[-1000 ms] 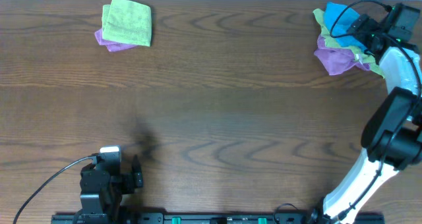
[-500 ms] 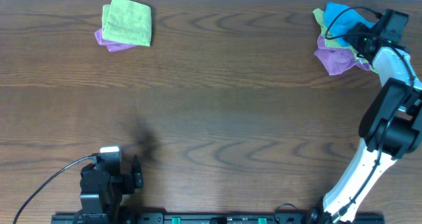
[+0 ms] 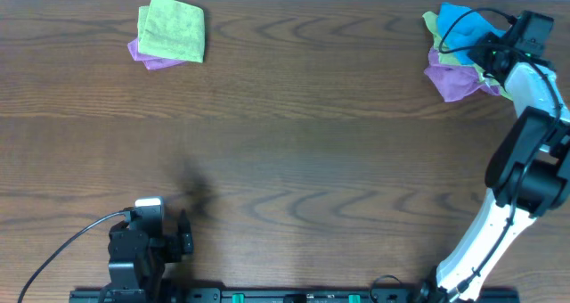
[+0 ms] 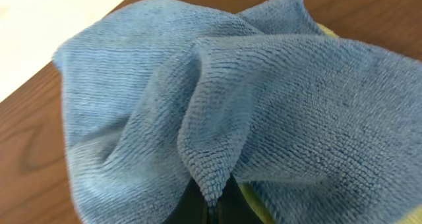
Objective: Fold the cloth
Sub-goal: 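Lift the blue cloth with the right gripper and pull it toward center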
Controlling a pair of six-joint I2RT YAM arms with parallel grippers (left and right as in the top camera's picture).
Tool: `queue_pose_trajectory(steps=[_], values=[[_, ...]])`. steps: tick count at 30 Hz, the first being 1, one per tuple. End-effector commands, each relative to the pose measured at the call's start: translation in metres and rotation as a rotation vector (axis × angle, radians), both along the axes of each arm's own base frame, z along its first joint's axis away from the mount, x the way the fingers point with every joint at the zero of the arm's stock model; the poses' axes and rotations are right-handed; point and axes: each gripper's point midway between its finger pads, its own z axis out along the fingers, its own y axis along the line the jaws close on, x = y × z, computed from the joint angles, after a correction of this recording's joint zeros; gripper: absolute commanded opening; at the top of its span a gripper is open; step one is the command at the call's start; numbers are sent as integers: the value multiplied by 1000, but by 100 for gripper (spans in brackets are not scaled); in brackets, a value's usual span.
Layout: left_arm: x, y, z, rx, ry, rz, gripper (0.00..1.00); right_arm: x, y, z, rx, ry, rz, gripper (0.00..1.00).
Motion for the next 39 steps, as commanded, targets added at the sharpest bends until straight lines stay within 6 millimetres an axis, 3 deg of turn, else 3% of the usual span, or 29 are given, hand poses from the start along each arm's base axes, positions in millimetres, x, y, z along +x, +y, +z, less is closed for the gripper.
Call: queue_pose_trajectory(steps=[1, 5, 9, 12, 15, 21, 29, 34, 39], values=[[-8, 2, -17, 12, 62, 7, 95, 4, 5, 77, -95, -105, 64, 1], [-8, 2, -17, 12, 62, 7, 96, -14, 20, 119, -128, -106, 105, 1], [-8, 2, -17, 12, 62, 7, 96, -45, 41, 147, -127, -52, 150, 1], [-8, 2, -17, 12, 62, 7, 96, -82, 77, 170, -126, 19, 231, 1], [-8, 2, -17, 12, 62, 7, 95, -108, 106, 180, -124, 74, 301, 1], [-8, 2, -17, 12, 62, 7, 96, -167, 165, 183, -89, 227, 441, 1], [-8, 2, -17, 12, 62, 7, 96, -236, 191, 165, -78, 284, 537, 1], [-8, 2, -17, 12, 62, 7, 96, -319, 225, 144, -8, 248, 666, 1], [-8, 2, -17, 12, 62, 7, 96, -383, 257, 162, 24, 175, 774, 1]])
